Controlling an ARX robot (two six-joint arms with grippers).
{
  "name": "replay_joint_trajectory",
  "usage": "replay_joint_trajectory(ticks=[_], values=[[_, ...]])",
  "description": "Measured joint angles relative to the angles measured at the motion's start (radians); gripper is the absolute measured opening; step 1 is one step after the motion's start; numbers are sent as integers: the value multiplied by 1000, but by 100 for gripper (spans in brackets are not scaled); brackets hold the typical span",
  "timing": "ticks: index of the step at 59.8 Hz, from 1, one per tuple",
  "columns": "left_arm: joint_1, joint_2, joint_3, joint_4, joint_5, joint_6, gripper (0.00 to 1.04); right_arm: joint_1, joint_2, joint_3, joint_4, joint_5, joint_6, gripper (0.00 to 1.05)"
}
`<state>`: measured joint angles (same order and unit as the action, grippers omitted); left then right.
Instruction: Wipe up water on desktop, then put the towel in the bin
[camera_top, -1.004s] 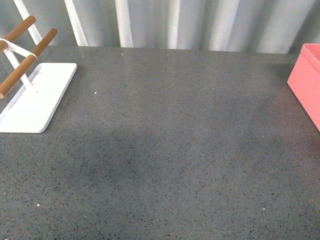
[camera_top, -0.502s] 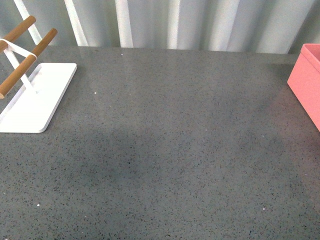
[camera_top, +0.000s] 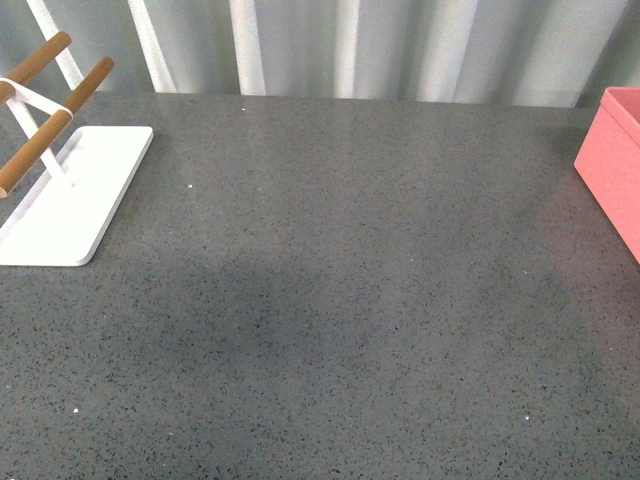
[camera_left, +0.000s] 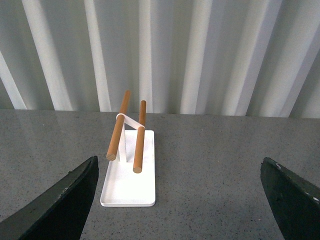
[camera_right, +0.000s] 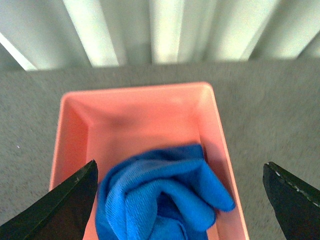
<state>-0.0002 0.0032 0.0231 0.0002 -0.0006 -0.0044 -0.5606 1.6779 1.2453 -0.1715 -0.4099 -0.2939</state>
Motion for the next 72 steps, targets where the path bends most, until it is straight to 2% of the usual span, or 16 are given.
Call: replay_joint_trajectory(ticks=[6, 14, 27, 39, 41, 45, 50, 53, 64, 68, 72], values=[[0, 0, 0, 0, 0, 0, 98, 39, -131, -42, 36, -31, -21, 98], [0, 0, 0, 0, 0, 0, 98, 120, -315, -124, 41, -124, -52, 98], [0, 0, 0, 0, 0, 0, 98, 274, -578, -287, -42, -213, -137, 98], [0, 0, 0, 0, 0, 0, 98, 327, -714, -353, -129, -307, -183, 98], [0, 0, 0, 0, 0, 0, 98, 348, -743, -383, -82, -245, -150, 95], [0, 0, 0, 0, 0, 0, 98, 409, -838, -520, 159, 48, -13, 83], [0, 0, 0, 0, 0, 0, 98, 435, -927, -658, 337, 233, 133, 68], [0, 0, 0, 0, 0, 0, 98, 438, -963, -722, 389, 282, 195, 59], [0, 0, 0, 0, 0, 0, 98, 468, -1040, -897, 448, 319, 262, 27], [0, 0, 0, 0, 0, 0, 98, 523, -1072, -943, 460, 394, 269, 15], [0, 0, 0, 0, 0, 0, 98, 552, -1106, -978, 471, 397, 272, 3]])
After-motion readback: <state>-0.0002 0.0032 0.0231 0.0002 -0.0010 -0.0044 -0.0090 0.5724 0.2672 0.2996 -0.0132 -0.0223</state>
